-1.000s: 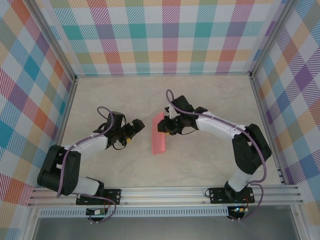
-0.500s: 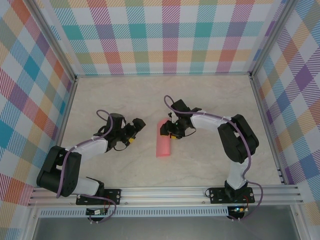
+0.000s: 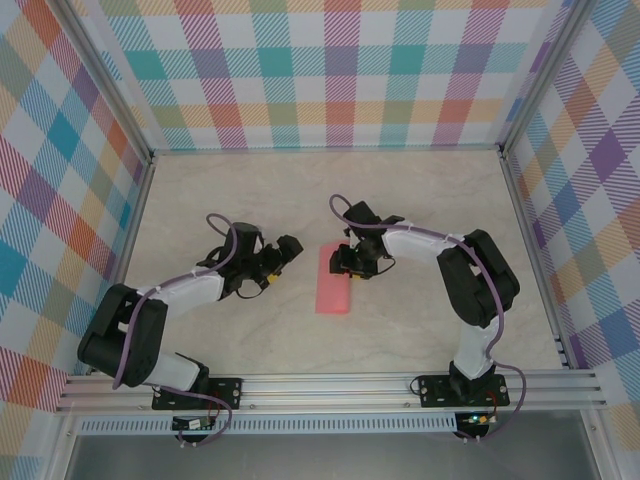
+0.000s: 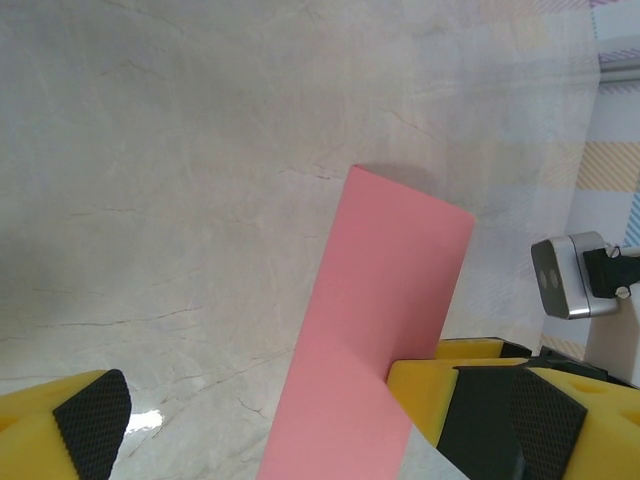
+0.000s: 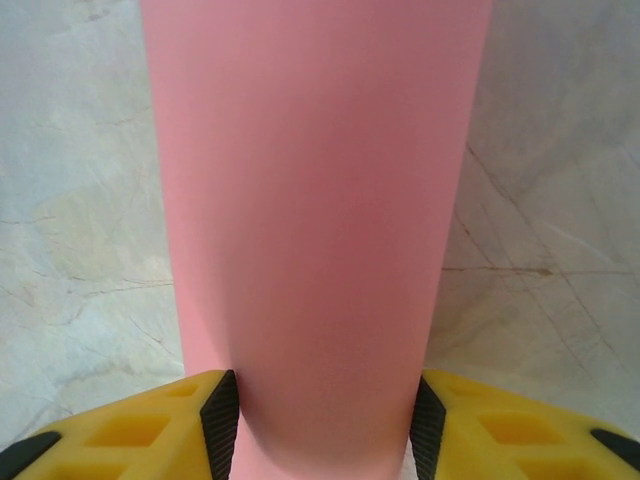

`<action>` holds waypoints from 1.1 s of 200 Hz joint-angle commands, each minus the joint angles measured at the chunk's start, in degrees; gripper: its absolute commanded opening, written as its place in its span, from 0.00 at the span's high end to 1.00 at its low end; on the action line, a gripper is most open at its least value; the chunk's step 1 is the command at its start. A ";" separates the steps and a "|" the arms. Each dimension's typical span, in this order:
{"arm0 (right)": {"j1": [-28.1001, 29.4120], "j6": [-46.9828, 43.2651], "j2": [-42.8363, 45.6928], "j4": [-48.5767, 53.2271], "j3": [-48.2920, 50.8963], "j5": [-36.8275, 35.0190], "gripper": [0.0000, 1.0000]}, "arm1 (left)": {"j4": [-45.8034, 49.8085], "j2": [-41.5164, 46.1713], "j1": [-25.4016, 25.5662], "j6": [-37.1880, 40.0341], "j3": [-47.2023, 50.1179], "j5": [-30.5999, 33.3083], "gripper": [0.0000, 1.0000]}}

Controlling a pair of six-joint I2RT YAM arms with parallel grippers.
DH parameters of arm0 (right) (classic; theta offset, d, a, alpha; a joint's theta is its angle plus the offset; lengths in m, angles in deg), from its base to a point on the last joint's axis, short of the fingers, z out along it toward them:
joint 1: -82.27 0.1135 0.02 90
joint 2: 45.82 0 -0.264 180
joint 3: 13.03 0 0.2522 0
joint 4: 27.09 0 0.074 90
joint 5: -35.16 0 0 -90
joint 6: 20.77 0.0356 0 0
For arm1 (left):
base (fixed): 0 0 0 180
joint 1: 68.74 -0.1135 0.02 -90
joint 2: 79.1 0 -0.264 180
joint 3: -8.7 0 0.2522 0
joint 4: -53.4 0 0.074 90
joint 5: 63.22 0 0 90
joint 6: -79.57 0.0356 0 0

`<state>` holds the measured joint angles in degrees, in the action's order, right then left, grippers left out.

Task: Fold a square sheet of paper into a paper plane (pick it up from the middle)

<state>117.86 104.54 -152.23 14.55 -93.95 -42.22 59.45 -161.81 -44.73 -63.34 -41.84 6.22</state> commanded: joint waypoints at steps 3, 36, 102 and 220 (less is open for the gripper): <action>-0.35 1.07 -1.66 1.08 1.74 0.08 0.52 | -0.20 -2.71 1.37 0.96 -2.26 -1.49 0.03; -0.54 0.78 -3.14 2.47 2.73 -1.78 0.54 | -0.46 -4.86 2.65 0.87 -3.72 -0.96 0.06; -2.15 3.66 -2.46 1.72 3.48 -2.98 0.50 | -2.57 -3.36 4.64 3.65 -3.25 3.36 0.07; -3.16 9.24 -4.25 4.89 2.73 -7.74 0.50 | -6.00 -8.00 6.03 4.13 -5.45 0.86 0.16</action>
<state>116.57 111.66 -153.11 14.31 -92.77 -42.85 54.97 -167.67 -39.57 -59.86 -44.92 8.62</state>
